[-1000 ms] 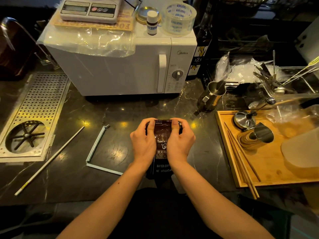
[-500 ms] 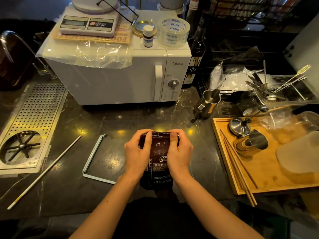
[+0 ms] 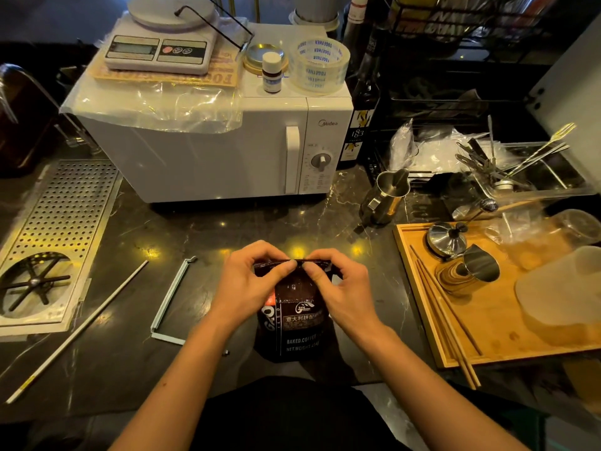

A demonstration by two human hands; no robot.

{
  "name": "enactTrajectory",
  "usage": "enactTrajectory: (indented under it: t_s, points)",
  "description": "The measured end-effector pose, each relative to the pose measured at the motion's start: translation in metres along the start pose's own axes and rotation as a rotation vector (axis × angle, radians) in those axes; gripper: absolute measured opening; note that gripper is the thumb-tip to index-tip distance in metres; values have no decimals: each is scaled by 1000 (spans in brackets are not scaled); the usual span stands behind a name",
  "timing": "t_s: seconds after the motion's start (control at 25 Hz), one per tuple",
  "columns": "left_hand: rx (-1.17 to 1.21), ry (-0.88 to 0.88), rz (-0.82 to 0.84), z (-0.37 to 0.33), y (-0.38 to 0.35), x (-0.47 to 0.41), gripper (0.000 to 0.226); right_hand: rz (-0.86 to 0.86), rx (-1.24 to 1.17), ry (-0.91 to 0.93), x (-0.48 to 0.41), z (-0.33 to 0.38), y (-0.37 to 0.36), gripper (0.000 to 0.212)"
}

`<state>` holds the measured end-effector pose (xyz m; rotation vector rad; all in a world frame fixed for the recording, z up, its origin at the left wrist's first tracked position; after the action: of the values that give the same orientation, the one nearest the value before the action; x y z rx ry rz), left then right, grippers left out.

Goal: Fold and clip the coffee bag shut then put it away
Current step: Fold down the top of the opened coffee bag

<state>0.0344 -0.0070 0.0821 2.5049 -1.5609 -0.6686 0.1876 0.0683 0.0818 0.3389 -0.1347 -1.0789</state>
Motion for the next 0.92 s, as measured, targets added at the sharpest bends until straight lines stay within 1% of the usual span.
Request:
enactTrajectory:
  t_s: [0.04,0.12,0.32,0.44,0.6,0.76,0.92]
  points:
    - [-50,-34,57,-6,1,-3,7,37,45,52,-2,4,2,11]
    - [-127,-77,112,-15,4,-5,9,87,110,115,-3,10,1,13]
    - [-191,-115,90,-27,4,-1,7,113,113,84,-6,12,-4,6]
    - [-195,-148,93,-31,3,-1,6,85,107,67,-5,13,-5,6]
    - [-224,-179,70,-36,4,0,8,-7,112,60,-4,13,-6,11]
    - [-169,-136,41,-33,8,3,7,-21,74,33,-3,12,-9,14]
    - [-201,-180,52,-38,5,0,5,131,-48,-86,-10,5,-2,14]
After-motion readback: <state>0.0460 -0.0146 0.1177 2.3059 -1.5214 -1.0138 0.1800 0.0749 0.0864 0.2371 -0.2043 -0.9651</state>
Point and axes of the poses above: each hand's wrist, its own x-axis away from the middle knuckle, its own y-axis out of the back of the hand, z = x × y, the point moved 8 cm from there along -x, towards the middle knuckle, and after that the axes turned 11 degrees about -y, right-handed, at the moved point
